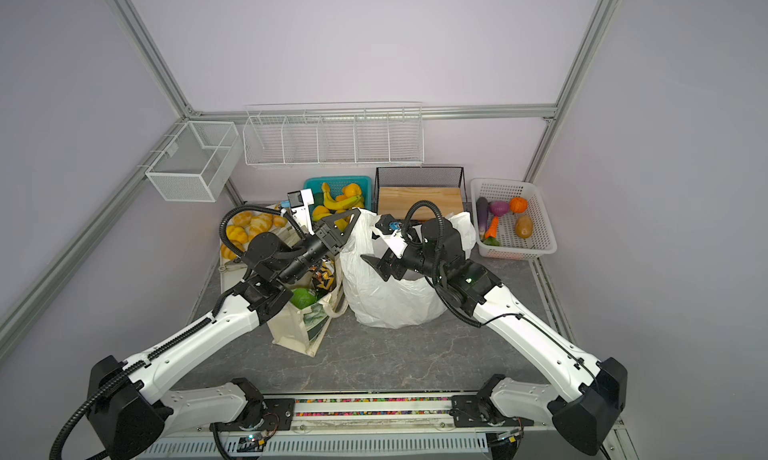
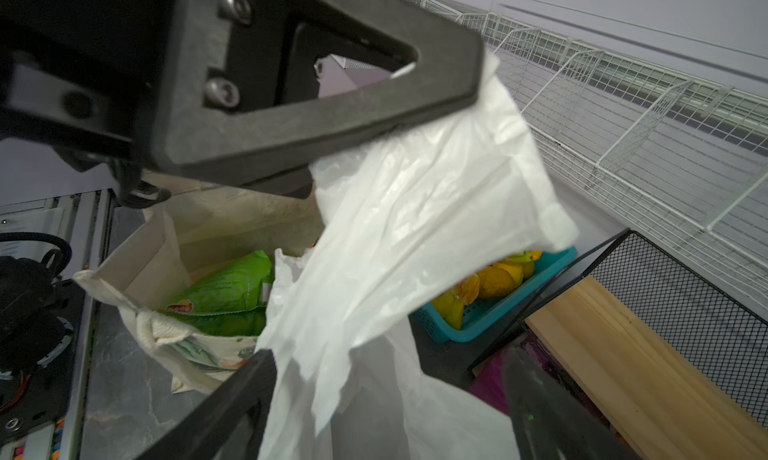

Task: Place the mixed food into the grocery bags and tie them

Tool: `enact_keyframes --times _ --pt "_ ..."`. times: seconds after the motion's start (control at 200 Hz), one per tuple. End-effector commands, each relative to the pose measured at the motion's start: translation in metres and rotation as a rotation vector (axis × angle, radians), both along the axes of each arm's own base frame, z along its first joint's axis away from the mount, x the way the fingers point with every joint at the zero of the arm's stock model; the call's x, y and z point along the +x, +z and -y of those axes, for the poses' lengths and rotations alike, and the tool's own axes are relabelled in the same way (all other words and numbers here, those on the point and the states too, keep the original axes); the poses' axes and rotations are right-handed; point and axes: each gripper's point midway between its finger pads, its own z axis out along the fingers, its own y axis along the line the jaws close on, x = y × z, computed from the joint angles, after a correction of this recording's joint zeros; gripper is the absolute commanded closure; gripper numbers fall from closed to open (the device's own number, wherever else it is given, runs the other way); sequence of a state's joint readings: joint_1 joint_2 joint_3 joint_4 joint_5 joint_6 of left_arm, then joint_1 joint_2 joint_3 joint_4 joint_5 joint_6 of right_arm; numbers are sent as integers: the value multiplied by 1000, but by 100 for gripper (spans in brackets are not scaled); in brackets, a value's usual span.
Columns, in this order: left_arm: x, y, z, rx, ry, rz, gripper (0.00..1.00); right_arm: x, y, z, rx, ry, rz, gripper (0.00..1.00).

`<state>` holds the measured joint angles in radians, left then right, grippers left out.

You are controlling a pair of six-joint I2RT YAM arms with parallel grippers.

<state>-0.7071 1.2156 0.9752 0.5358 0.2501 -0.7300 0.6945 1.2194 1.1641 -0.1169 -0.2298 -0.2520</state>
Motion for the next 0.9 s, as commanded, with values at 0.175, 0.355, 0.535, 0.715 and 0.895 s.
enact_keyframes --times 0.175,0.355,0.535,0.715,0.895 --pt "-7 10 -10 -23 5 1 100 10 1 -8 86 162 33 3" --pt "-7 11 -11 -19 15 5 100 6 -19 -13 80 230 -53 39" --pt "-7 10 -16 8 48 25 100 4 -31 -6 83 221 -91 70" --pt "-11 3 -18 121 79 99 99 -6 -36 0 97 227 -117 90" --pt "-22 -2 -11 299 33 186 65 -15 -35 5 104 235 -117 93"
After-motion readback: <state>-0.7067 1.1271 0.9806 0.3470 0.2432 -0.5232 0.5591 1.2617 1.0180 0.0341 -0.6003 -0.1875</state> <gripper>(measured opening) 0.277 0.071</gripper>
